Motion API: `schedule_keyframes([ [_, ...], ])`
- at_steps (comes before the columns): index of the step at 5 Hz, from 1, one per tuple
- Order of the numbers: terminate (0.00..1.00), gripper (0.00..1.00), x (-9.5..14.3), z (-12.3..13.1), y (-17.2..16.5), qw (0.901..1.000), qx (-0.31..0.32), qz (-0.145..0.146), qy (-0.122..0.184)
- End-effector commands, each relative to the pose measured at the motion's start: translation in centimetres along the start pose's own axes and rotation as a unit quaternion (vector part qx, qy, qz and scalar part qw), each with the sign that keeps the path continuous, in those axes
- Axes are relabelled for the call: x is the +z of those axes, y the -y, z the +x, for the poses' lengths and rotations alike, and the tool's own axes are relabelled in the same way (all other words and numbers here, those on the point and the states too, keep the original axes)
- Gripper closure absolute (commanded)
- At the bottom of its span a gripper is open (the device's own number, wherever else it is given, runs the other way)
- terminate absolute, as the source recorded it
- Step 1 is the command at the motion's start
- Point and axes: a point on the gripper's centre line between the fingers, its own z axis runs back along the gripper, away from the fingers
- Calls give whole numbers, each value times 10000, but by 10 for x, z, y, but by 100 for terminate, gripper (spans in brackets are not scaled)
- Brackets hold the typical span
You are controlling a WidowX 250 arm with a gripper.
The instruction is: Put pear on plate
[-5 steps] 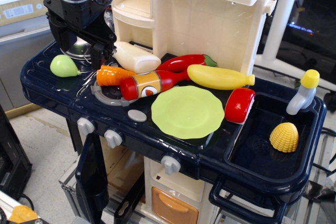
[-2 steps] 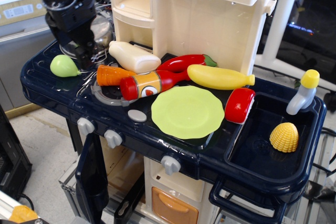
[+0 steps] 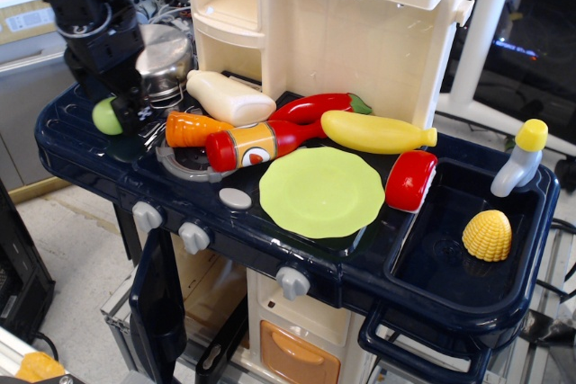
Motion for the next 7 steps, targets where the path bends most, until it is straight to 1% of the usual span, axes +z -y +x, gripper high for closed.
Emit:
schedule_keyframes([
  [1,0,0,0,-1,-23,9994,-21,285,202],
  [2,0,0,-6,-3,-24,9996,17,171,221],
  [3,0,100,0,-2,-21,9993,171,290,146],
  [4,0,100,27,5,-18,9981,307,521,-147],
  [5,0,100,77,22,-3,9923,468,999,-571],
  [6,0,100,116,41,31,9908,954,548,-788],
  [7,0,100,129,54,74,9866,1479,122,-684],
])
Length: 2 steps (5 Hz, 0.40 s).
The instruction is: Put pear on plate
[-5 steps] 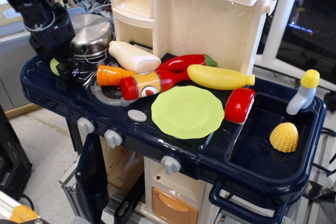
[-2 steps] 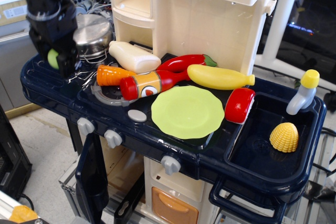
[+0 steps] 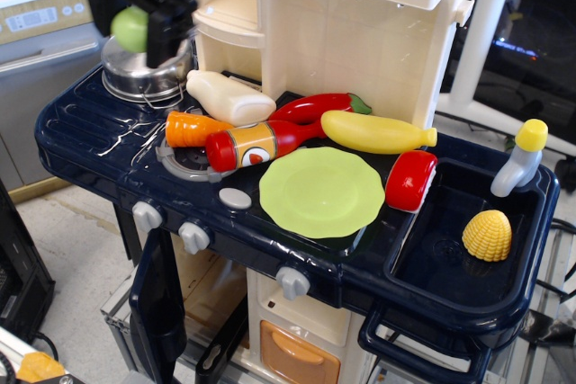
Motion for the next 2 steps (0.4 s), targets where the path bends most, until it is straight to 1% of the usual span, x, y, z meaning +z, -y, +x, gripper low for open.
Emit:
schedule_keyframes([
  [1,0,100,37,2,68,9927,699,-785,596],
  [2,0,100,22,4,116,9901,730,-880,815],
])
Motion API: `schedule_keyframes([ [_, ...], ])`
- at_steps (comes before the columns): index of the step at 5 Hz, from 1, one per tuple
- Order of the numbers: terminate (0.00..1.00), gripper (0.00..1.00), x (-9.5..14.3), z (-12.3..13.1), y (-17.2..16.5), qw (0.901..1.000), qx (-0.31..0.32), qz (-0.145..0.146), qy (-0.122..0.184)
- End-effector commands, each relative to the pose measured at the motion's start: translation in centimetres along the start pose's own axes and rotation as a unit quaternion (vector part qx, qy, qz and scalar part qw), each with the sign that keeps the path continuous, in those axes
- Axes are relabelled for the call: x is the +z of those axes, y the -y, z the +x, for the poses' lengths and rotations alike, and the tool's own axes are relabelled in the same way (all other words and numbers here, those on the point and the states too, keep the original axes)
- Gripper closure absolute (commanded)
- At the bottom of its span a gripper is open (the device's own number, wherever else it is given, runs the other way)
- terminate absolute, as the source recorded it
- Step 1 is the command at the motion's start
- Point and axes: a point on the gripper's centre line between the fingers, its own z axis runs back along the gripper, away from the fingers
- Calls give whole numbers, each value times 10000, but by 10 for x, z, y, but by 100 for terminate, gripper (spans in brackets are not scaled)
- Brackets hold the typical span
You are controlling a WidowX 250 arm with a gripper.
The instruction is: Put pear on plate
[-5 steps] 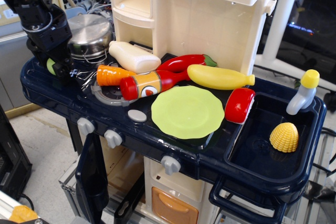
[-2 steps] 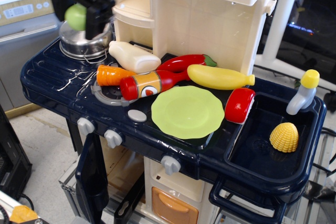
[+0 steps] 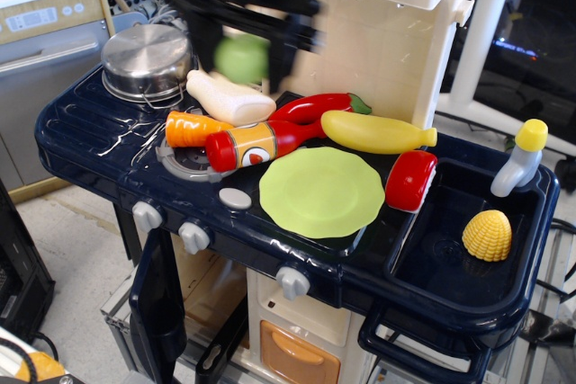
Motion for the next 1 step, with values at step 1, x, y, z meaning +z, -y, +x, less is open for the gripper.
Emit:
schedule_keyframes([
  [1,100,100,-24,5,44,9980,168,-271,554],
])
